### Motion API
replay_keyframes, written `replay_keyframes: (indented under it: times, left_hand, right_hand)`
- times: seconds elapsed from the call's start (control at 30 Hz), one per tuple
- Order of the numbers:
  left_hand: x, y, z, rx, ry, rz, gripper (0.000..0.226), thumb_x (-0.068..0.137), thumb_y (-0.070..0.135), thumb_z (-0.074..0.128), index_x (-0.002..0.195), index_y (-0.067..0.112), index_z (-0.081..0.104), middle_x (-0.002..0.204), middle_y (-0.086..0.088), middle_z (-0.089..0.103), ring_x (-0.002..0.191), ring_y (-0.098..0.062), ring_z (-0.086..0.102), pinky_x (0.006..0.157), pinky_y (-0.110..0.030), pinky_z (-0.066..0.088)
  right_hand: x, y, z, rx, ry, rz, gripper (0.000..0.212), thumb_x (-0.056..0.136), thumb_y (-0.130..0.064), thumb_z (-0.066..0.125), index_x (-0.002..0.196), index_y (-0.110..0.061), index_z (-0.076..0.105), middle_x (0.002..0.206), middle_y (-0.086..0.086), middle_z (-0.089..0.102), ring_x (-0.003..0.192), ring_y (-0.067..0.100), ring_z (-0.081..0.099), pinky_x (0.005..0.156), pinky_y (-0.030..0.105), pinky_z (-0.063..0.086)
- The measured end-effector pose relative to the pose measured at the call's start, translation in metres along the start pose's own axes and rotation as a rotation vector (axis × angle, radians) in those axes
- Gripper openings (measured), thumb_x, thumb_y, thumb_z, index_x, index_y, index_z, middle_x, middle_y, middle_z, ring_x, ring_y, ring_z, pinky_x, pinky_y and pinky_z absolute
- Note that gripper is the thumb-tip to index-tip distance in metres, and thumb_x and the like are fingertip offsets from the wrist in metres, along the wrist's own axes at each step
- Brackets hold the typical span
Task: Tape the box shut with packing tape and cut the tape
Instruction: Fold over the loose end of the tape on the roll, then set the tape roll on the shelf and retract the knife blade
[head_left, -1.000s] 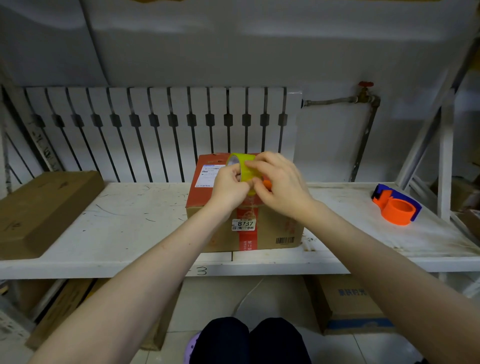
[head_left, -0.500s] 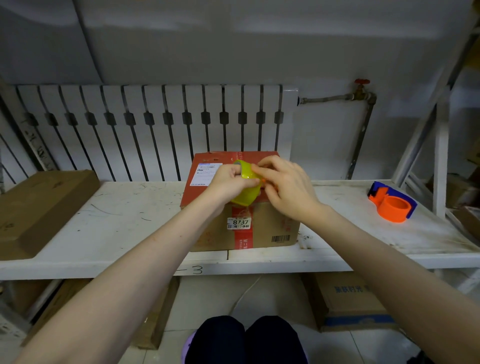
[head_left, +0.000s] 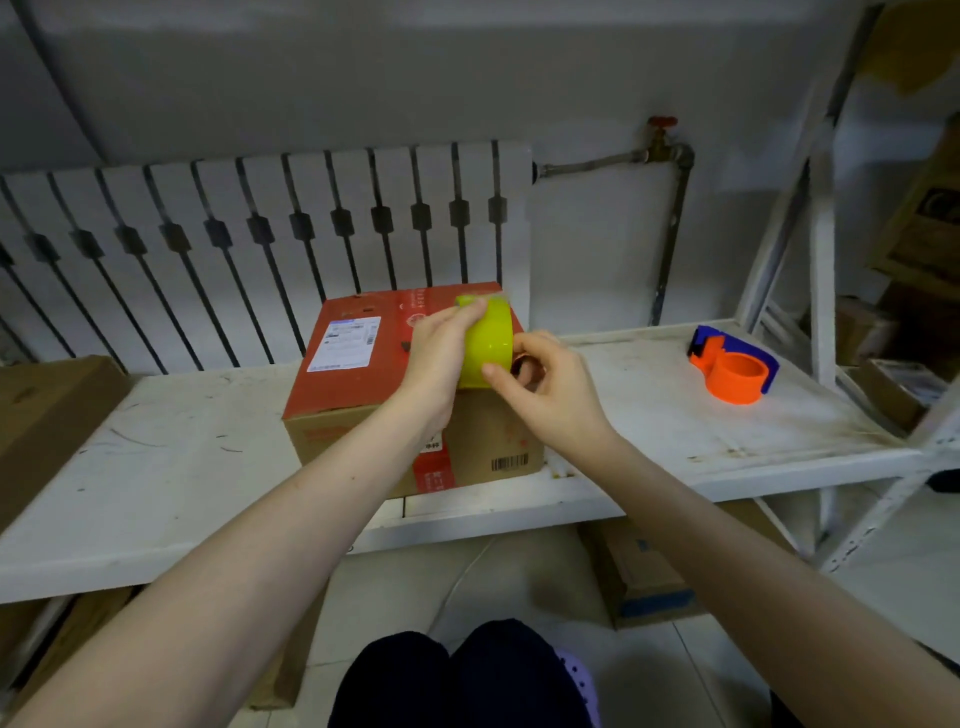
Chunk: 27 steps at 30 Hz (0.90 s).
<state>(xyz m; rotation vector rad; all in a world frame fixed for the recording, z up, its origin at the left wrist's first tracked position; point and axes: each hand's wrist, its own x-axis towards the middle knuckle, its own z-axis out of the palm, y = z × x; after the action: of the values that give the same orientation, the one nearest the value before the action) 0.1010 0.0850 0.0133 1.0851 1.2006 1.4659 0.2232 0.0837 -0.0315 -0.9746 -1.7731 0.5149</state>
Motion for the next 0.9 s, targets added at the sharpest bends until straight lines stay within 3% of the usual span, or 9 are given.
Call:
replay_keyframes:
  times: [0.1,0.17,0.27,0.37,0.5,0.63,0.7,0.8,0.9]
  left_hand:
    - [0.002,0.000,0.016,0.004,0.000,0.005,0.014,0.086,0.027,0.058,0.078,0.020,0.067,0.092,-0.011,0.066,0.092,-0.028,0.063,0.091,-0.045,0.049]
    - [0.005,-0.001,0.027,0.034,0.010,-0.018,0.015,0.085,0.028,0.054,0.076,0.020,0.064,0.087,-0.010,0.064,0.088,-0.030,0.063,0.088,-0.045,0.050]
    - [0.017,-0.001,0.045,0.136,-0.020,-0.108,0.029,0.090,0.025,0.040,0.071,0.013,0.060,0.063,-0.005,0.060,0.061,-0.021,0.057,0.068,-0.034,0.049]
    - [0.031,-0.004,0.062,0.275,-0.043,-0.131,0.028,0.092,0.019,0.038,0.082,0.007,0.062,0.064,-0.004,0.055,0.054,-0.017,0.050,0.058,-0.027,0.043]
    - [0.047,-0.013,0.073,0.631,-0.114,0.132,0.017,0.087,0.019,0.055,0.082,0.009,0.068,0.082,-0.004,0.067,0.072,-0.019,0.062,0.069,-0.030,0.050]
    - [0.057,-0.011,0.071,0.881,-0.083,0.356,0.014,0.088,0.015,0.055,0.083,0.013,0.068,0.084,0.000,0.068,0.077,-0.015,0.062,0.067,-0.027,0.045]
    - [0.065,-0.012,0.066,0.961,-0.058,0.402,0.014,0.087,0.013,0.054,0.081,0.014,0.068,0.086,0.002,0.068,0.078,-0.015,0.061,0.067,-0.027,0.044]
    - [0.076,-0.017,0.058,1.063,-0.038,0.434,0.014,0.085,0.013,0.054,0.082,0.017,0.068,0.091,0.005,0.068,0.079,-0.014,0.060,0.065,-0.030,0.048]
    - [0.084,-0.021,0.051,1.105,-0.022,0.434,0.014,0.085,0.014,0.055,0.083,0.017,0.068,0.089,0.006,0.067,0.081,-0.014,0.060,0.065,-0.030,0.049]
  right_hand:
    - [-0.002,0.007,-0.012,0.128,-0.028,0.065,0.019,0.089,-0.027,0.062,0.104,-0.017,0.062,0.082,0.012,0.065,0.067,0.029,0.058,0.069,0.047,0.055]
    - [-0.002,0.015,-0.024,0.228,-0.042,0.088,0.019,0.091,-0.018,0.060,0.110,-0.016,0.059,0.082,0.001,0.066,0.064,0.015,0.060,0.066,0.034,0.056]
    - [0.001,0.035,-0.043,0.217,0.065,0.109,0.018,0.093,-0.013,0.055,0.111,-0.017,0.058,0.078,-0.004,0.061,0.058,0.006,0.051,0.057,0.023,0.046]
    - [0.008,0.073,-0.061,0.046,0.234,0.227,0.019,0.093,-0.016,0.054,0.112,-0.015,0.058,0.082,-0.007,0.061,0.063,0.002,0.053,0.062,0.021,0.043]
    - [0.016,0.135,-0.091,-0.339,0.278,0.406,0.029,0.087,-0.011,0.055,0.116,-0.010,0.061,0.113,0.013,0.066,0.100,0.032,0.060,0.078,0.033,0.044]
    - [0.017,0.179,-0.105,-0.527,0.209,0.517,0.035,0.085,-0.010,0.055,0.119,-0.012,0.062,0.116,0.015,0.066,0.104,0.037,0.059,0.080,0.033,0.045]
    - [0.018,0.197,-0.105,-0.632,0.155,0.549,0.031,0.085,-0.014,0.057,0.114,-0.018,0.064,0.114,0.010,0.066,0.102,0.036,0.060,0.076,0.035,0.047]
    - [0.023,0.220,-0.104,-0.811,0.048,0.520,0.002,0.079,-0.019,0.058,0.080,-0.018,0.059,0.082,0.007,0.063,0.082,0.034,0.061,0.056,0.031,0.041]
    - [0.029,0.242,-0.102,-0.885,0.022,0.513,0.015,0.073,-0.016,0.058,0.065,-0.015,0.045,0.070,0.006,0.055,0.070,0.032,0.055,0.046,0.025,0.021]
